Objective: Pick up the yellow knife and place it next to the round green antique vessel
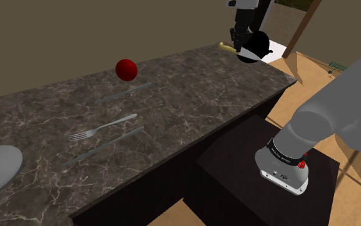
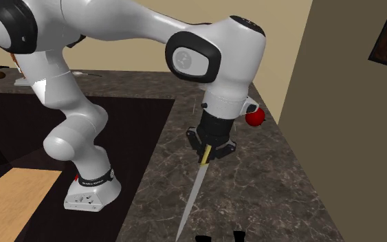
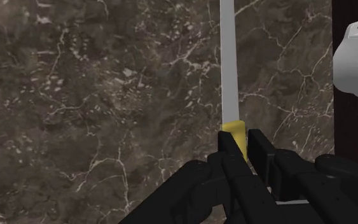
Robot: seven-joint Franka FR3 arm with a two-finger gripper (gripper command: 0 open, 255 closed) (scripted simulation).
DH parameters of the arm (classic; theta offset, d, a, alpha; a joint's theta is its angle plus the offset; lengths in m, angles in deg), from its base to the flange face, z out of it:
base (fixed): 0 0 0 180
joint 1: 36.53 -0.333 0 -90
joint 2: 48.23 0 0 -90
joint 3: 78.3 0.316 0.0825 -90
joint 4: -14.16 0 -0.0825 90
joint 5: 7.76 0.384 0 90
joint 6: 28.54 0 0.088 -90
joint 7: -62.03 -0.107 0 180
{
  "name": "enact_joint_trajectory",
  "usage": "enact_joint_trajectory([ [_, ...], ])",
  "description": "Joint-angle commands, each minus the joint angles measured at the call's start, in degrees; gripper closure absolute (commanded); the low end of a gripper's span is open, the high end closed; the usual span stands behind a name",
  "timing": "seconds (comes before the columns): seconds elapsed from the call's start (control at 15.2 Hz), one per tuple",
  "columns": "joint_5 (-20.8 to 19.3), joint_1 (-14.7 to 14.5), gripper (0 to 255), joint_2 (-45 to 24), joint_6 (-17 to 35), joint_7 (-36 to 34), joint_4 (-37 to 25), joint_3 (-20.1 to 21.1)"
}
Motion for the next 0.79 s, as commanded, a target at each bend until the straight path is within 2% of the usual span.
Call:
enact_joint_trajectory([
  [0.0,0.0,0.0,255,-0.3,1.6,0.1,1.3,-0.1],
  [0.73,0.4,0.1,255,-2.5,10.1,0.6,7.6,-0.4],
])
